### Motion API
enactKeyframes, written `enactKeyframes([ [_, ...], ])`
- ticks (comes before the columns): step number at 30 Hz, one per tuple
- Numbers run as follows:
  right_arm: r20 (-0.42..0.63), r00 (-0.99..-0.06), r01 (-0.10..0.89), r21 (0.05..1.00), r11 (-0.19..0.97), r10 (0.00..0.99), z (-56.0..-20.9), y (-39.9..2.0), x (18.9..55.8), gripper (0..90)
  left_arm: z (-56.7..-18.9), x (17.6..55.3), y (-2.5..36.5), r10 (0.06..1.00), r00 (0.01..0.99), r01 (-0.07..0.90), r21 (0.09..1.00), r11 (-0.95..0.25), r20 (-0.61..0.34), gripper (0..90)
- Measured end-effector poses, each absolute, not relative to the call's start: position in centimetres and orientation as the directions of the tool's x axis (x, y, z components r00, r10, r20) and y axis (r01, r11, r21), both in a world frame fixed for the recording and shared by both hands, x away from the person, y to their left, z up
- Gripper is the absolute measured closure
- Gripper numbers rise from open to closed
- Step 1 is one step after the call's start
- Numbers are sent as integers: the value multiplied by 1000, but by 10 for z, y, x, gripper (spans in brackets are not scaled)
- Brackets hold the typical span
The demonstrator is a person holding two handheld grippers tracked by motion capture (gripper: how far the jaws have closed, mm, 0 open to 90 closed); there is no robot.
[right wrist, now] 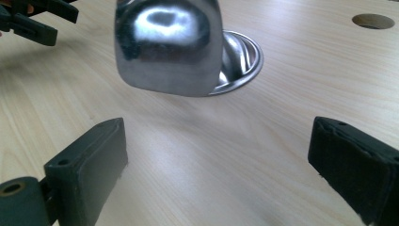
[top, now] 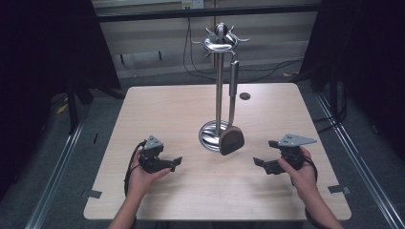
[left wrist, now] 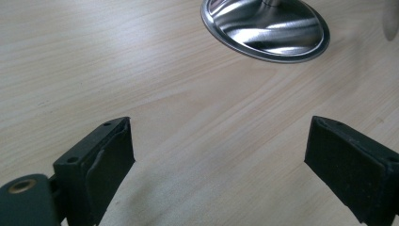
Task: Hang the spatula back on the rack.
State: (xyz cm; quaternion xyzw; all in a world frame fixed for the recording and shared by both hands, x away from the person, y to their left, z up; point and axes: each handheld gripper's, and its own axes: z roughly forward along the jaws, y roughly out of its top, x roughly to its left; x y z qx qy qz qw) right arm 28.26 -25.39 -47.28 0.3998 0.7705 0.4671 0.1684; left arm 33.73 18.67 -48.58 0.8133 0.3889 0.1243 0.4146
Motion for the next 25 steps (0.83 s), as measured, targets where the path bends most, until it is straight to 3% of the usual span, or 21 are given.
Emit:
enactKeyframes([
  [25, 140, -598, 497, 837, 228, 789, -483, -270, 277, 41, -485, 338, 185, 722, 682, 515, 778, -360, -117, 81],
])
